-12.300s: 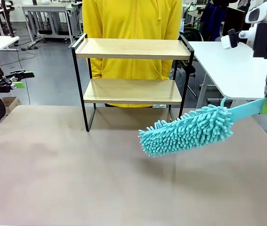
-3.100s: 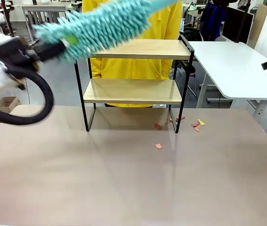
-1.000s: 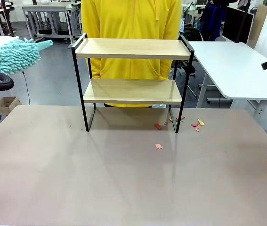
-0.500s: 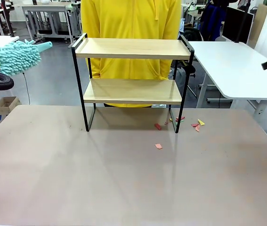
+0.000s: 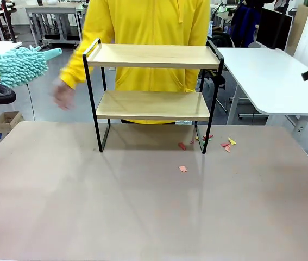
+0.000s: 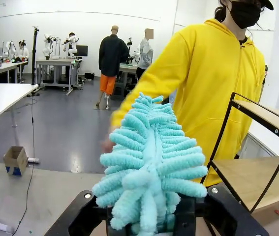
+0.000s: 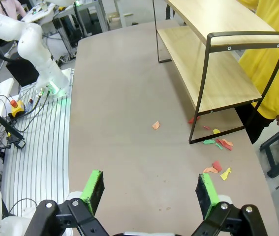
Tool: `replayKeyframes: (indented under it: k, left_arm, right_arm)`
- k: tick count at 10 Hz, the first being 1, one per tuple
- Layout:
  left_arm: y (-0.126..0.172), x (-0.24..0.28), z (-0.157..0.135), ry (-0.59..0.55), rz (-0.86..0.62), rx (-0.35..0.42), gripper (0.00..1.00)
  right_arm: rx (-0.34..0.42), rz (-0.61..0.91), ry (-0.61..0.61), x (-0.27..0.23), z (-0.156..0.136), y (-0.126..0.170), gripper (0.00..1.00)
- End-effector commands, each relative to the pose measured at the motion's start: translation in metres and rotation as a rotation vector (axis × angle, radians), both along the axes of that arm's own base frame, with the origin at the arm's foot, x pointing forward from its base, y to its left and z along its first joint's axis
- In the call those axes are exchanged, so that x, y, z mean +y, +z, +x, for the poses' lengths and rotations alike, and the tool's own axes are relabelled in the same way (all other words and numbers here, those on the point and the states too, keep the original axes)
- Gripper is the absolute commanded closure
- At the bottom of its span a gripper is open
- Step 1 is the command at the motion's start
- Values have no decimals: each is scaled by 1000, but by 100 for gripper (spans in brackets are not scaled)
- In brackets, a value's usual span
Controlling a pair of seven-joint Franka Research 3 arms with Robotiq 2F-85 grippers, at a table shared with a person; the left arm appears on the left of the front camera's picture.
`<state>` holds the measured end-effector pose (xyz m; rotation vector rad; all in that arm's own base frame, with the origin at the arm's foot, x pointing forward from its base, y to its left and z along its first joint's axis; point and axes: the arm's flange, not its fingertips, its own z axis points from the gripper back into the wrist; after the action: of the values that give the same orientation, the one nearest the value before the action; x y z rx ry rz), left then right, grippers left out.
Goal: Clean the shelf.
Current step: Hand the Duster back to the human.
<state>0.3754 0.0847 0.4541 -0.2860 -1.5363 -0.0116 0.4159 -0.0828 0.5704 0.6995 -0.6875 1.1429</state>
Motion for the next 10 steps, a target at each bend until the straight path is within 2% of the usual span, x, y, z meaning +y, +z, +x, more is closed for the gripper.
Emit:
replayKeyframes:
  k: [1, 10]
  left_arm:
    - [3, 2, 0, 8, 6, -8, 81]
    - [3, 2, 0, 8, 6, -8, 81]
  right_arm:
    - [-9, -14, 13, -1, -1, 1, 0]
    - [-9, -14, 13, -1, -1, 1, 0]
